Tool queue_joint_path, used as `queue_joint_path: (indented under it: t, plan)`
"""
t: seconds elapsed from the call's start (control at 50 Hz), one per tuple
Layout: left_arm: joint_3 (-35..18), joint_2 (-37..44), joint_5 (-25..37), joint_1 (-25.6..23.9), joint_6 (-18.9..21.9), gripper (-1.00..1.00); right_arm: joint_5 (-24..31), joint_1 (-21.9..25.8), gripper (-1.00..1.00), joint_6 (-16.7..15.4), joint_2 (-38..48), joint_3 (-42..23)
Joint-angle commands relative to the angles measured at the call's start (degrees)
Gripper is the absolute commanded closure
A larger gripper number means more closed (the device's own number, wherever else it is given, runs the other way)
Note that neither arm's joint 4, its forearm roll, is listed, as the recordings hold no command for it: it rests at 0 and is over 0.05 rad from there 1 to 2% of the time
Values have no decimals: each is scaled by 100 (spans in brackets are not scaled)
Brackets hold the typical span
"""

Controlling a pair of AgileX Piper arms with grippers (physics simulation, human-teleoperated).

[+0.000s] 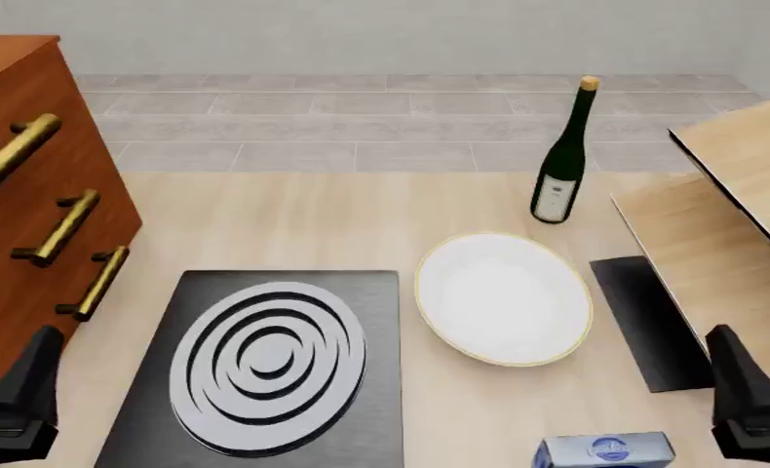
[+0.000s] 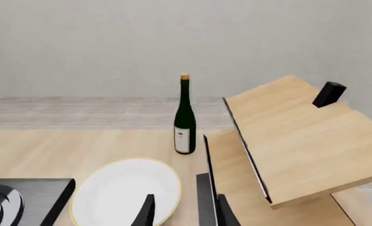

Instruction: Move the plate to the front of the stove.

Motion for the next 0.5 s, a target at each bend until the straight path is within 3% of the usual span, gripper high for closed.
queue_joint_path:
  t: [0.02, 0.28, 0.36, 0.5]
  plan:
    - [-18, 32, -8, 0, -1, -100, -154, -89, -100, 3, 245, -33]
    - [-18, 33, -8, -1, 0, -100, -221, -94, -100, 26, 311, -70]
    - [-18, 32, -8, 0, 0, -100, -454, -156, -100, -45, 768, -161]
    - [-18, 32, -8, -1, -1, -100, 88, 55, -100, -331, 574, -635]
